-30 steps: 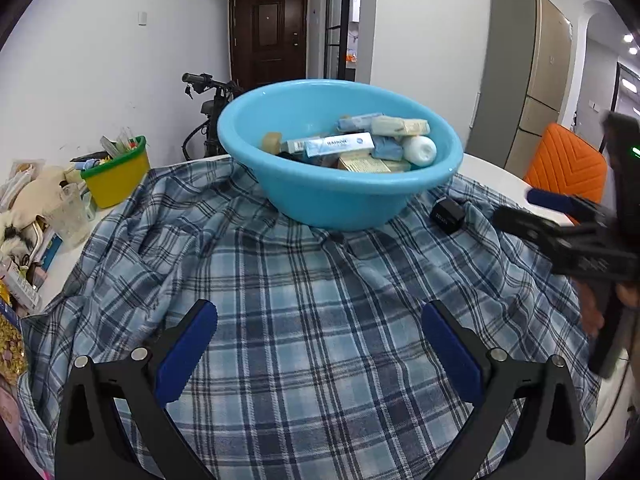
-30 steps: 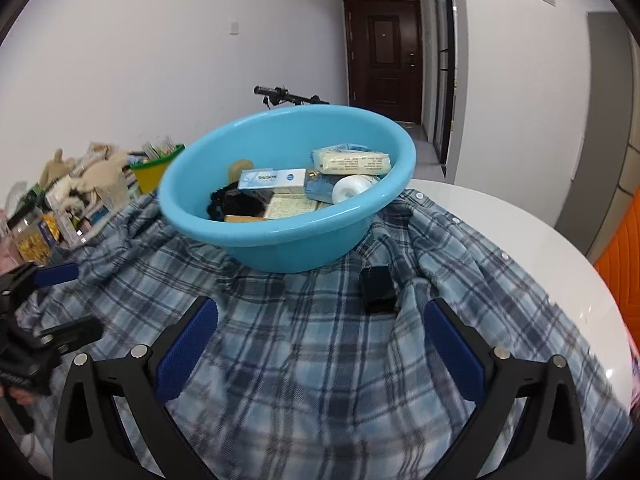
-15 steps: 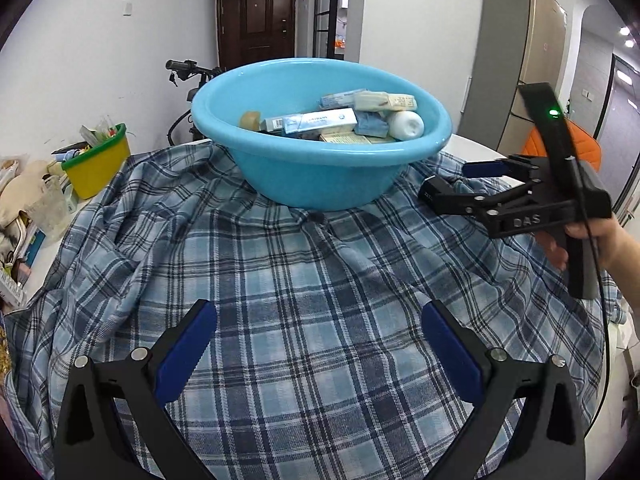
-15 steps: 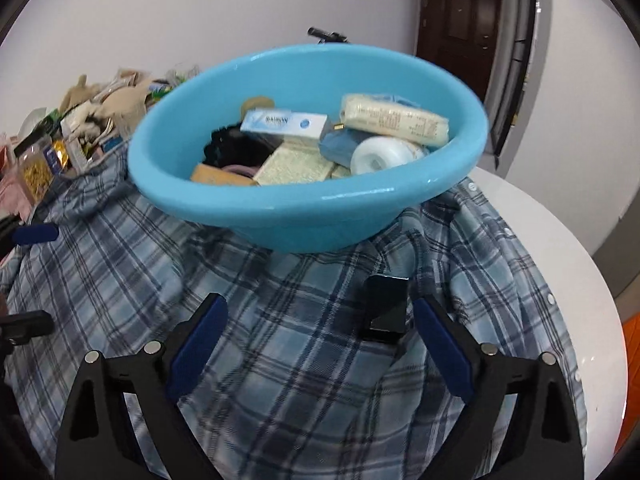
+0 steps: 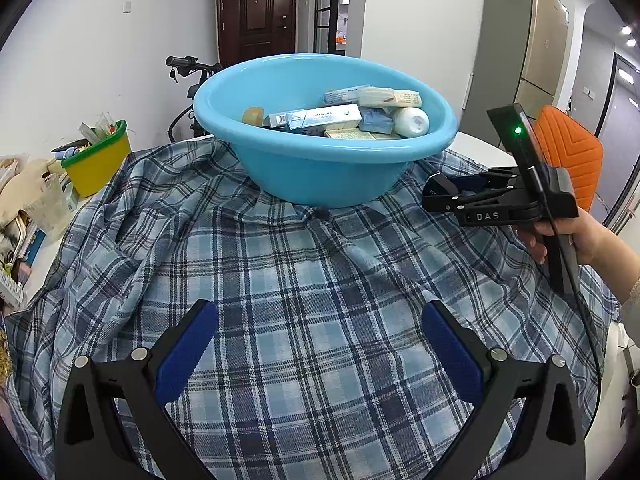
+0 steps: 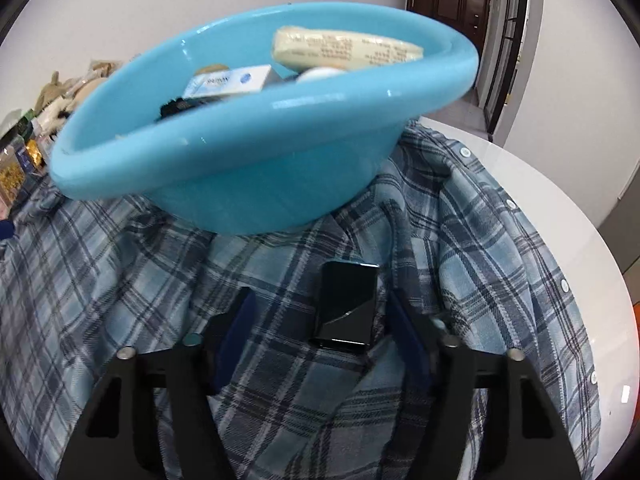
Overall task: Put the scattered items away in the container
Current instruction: 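Lower the right tool onto the black phone on the shirt and close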
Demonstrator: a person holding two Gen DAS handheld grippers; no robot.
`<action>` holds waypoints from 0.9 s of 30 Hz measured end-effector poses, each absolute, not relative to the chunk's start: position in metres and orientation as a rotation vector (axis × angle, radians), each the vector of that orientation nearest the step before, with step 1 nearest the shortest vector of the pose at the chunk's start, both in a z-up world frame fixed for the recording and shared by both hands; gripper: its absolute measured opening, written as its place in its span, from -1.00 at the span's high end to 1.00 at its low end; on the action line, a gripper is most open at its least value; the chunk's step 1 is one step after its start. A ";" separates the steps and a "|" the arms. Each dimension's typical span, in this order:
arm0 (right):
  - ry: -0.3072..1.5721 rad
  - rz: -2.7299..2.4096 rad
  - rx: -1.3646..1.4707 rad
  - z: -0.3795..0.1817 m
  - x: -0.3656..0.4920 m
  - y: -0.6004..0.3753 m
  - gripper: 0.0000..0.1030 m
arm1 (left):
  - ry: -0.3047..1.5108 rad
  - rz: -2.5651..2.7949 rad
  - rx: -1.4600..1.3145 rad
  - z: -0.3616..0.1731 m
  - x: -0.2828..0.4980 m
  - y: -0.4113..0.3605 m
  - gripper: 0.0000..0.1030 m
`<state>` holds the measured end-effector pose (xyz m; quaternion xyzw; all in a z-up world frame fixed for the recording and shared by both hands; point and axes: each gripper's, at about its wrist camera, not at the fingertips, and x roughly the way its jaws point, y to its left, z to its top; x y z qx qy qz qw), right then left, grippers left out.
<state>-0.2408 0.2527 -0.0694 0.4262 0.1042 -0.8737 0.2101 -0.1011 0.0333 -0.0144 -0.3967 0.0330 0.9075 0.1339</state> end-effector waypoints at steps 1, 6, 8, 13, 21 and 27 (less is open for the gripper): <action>0.290 -2.439 1.196 -0.071 -0.243 0.253 0.30 | 0.095 2.631 -1.150 -0.015 -0.101 0.034 -1.00; 0.262 -2.485 1.164 -0.064 -0.232 0.256 0.44 | 0.122 2.621 -1.143 -0.015 -0.098 0.039 -1.00; 0.247 -2.494 1.148 -0.058 -0.224 0.256 0.44 | 0.124 2.616 -1.139 -0.014 -0.097 0.040 -1.00; 0.220 -2.518 1.148 -0.043 -0.194 0.251 0.44 | 0.110 2.616 -1.126 -0.013 -0.092 0.038 -1.00; -0.036 -2.599 1.298 -0.044 -0.107 0.235 0.44 | 0.024 2.643 -1.142 -0.021 -0.085 0.032 -1.00; -0.062 -2.757 1.248 -0.049 -0.050 0.225 0.44 | 0.035 2.652 -1.156 -0.028 -0.074 0.029 -1.00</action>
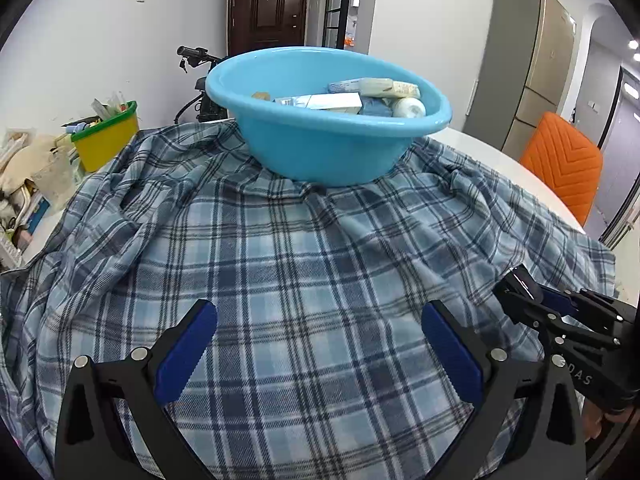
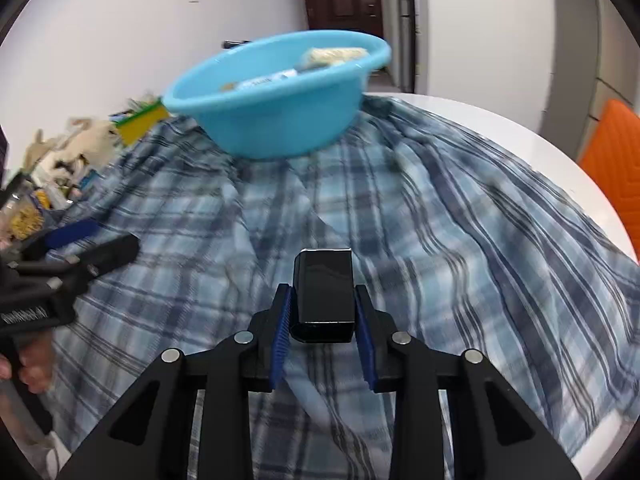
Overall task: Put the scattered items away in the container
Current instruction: 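Lower the right tool onto the black phone on the shirt and close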
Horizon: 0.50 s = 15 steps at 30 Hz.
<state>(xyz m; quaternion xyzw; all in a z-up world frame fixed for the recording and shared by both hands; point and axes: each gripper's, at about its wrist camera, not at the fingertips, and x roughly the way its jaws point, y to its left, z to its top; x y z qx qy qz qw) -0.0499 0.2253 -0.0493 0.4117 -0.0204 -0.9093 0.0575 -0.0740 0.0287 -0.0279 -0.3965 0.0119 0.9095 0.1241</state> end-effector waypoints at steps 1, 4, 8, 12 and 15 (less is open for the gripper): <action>-0.040 -2.772 1.262 -0.053 -0.051 0.225 0.44 | 0.036 2.656 -1.158 -0.028 -0.073 0.028 -1.00; -0.028 -2.758 1.303 -0.063 -0.056 0.225 0.44 | 0.008 2.652 -1.164 -0.029 -0.070 0.026 -1.00; -0.021 -2.769 1.308 -0.072 -0.060 0.230 0.40 | 0.022 2.651 -1.159 -0.030 -0.065 0.027 -1.00; -0.073 -2.781 1.296 -0.072 -0.062 0.236 -0.39 | 0.037 2.649 -1.172 -0.033 -0.066 0.027 -1.00; -0.077 -2.815 1.271 -0.069 -0.064 0.239 -0.39 | 0.020 2.645 -1.177 -0.033 -0.067 0.026 -1.00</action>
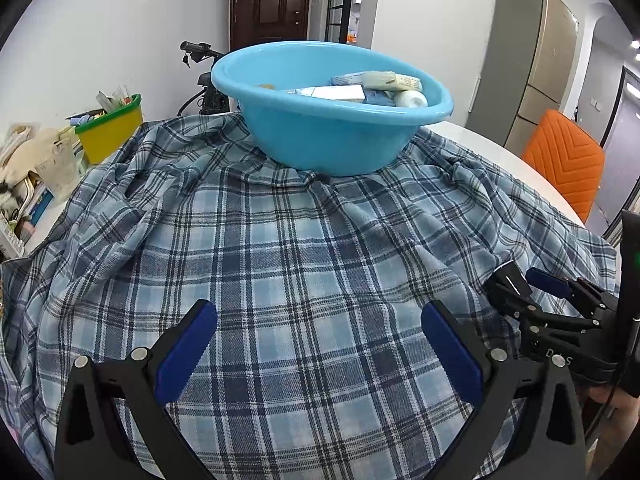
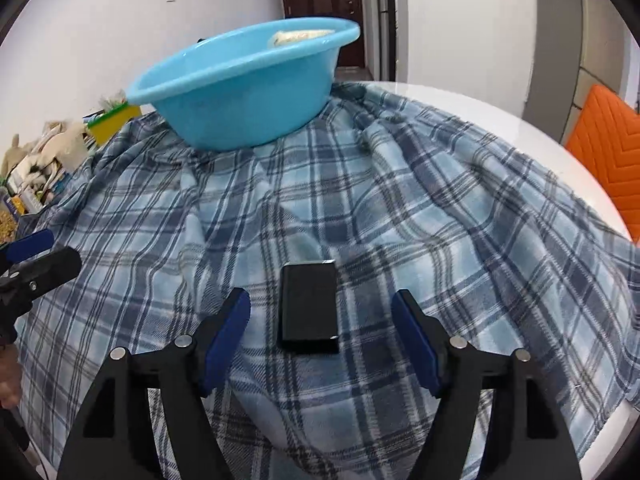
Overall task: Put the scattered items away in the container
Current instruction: 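Lower the right tool onto the black phone on the shirt and close, then lift the black phone with the right tool and carry it over the basin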
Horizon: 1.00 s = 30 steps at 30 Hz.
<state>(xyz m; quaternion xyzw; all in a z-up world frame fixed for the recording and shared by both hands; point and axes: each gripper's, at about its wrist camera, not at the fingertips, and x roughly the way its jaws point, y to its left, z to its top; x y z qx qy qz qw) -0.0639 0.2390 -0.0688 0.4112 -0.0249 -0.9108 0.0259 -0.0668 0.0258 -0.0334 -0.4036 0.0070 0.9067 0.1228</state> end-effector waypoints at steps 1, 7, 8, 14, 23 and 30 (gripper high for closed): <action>-0.070 -2.819 1.277 -0.069 -0.065 0.238 -0.39 | 0.019 2.643 -1.177 -0.033 -0.067 0.026 -1.00; 0.000 -2.781 1.312 -0.073 -0.069 0.233 0.44 | 0.038 2.643 -1.170 -0.034 -0.064 0.030 -1.00; 0.028 -2.779 1.311 -0.073 -0.068 0.230 0.44 | 0.040 2.643 -1.168 -0.034 -0.064 0.030 -1.00; 0.031 -2.810 1.286 -0.070 -0.060 0.229 0.44 | 0.061 2.677 -1.143 -0.031 -0.061 0.031 -1.00; 0.031 -2.964 0.909 -0.013 -0.027 0.224 0.44 | -0.056 2.843 -0.768 0.013 -0.031 0.014 -1.00; 0.053 -3.011 0.345 0.037 0.032 0.208 0.44 | -0.057 2.894 -0.314 0.049 0.013 0.004 -1.00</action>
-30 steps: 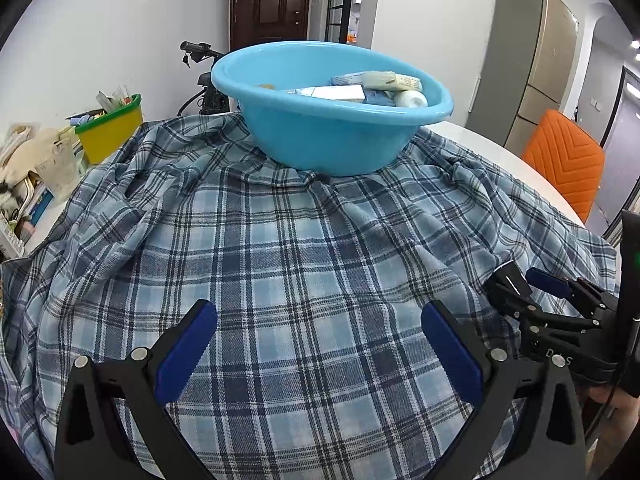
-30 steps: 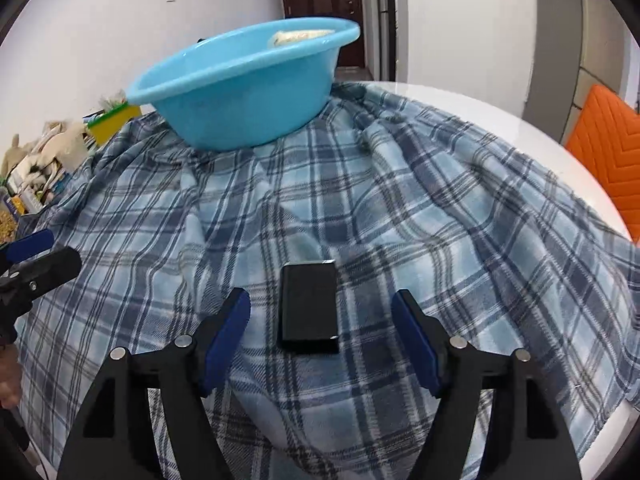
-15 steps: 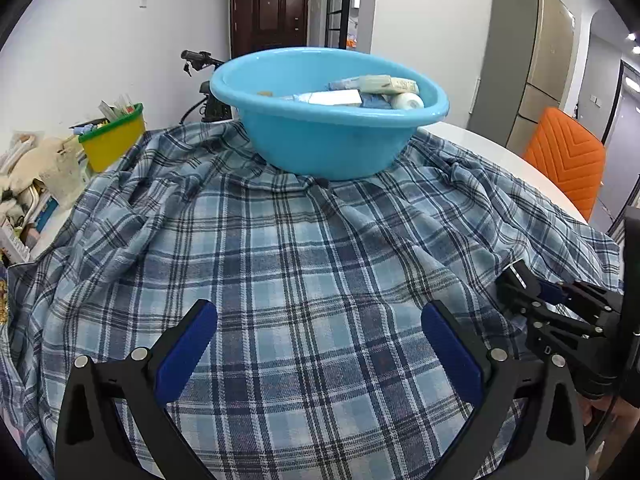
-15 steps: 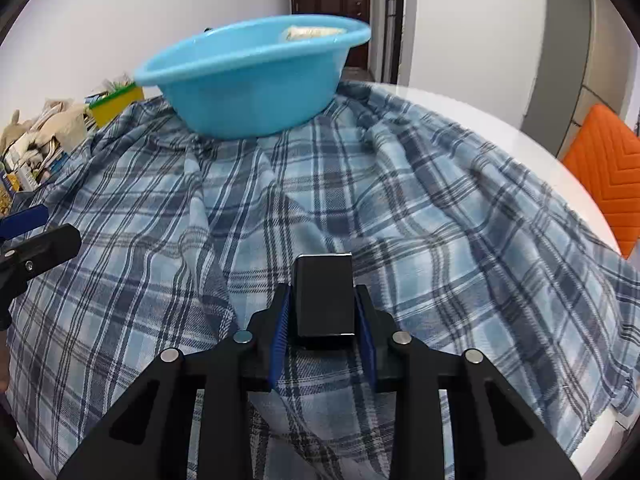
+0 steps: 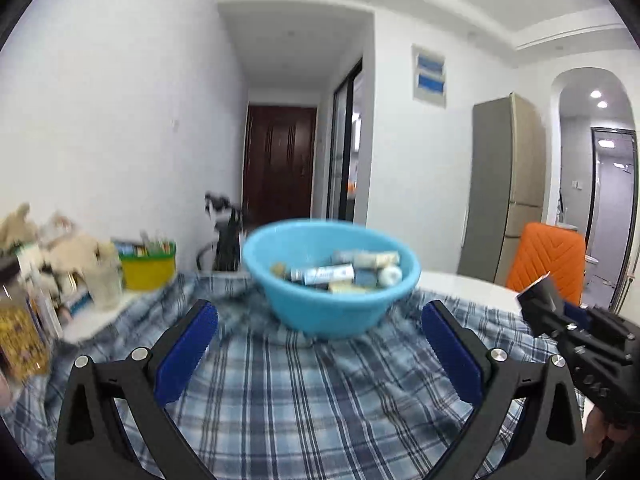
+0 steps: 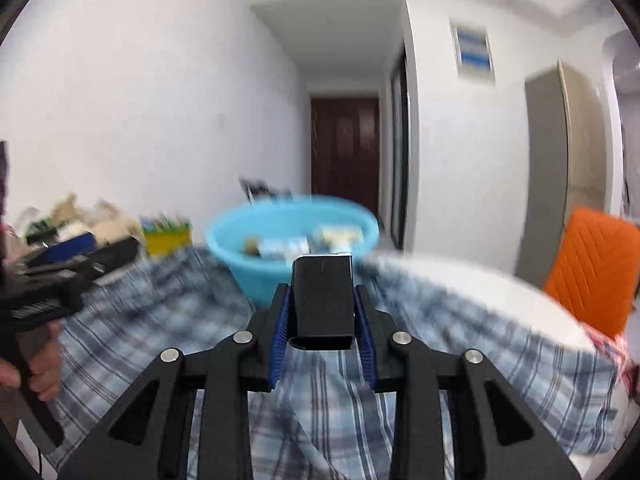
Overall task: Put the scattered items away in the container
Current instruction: 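Lift the black phone with the right tool and carry it over the basin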
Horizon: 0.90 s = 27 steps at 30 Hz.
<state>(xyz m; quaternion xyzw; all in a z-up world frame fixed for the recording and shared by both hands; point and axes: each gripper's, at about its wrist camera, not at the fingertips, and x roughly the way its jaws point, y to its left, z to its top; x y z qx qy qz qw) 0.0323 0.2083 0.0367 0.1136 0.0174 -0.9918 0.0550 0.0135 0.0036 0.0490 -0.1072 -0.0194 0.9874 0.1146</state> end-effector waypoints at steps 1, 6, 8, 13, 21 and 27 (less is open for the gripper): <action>0.083 -3.021 0.288 0.040 0.040 0.204 0.44 | -0.050 2.881 -0.305 0.050 0.016 0.003 -1.00; 0.095 -2.982 0.231 0.047 0.059 0.190 0.44 | -0.024 2.887 -0.340 0.047 0.020 0.006 -1.00; 0.098 -2.973 0.229 0.047 0.061 0.186 0.44 | -0.001 2.897 -0.334 0.045 0.023 0.007 -1.00; 0.126 -2.958 0.261 0.047 0.055 0.176 0.44 | 0.048 2.879 -0.358 0.045 0.024 0.011 -1.00; 0.069 -2.964 0.360 0.059 0.023 0.181 0.44 | 0.016 2.849 -0.403 0.057 -0.002 0.013 -1.00; 0.094 -2.977 0.360 0.071 -0.011 0.187 0.44 | -0.038 2.840 -0.410 0.076 -0.042 0.013 -1.00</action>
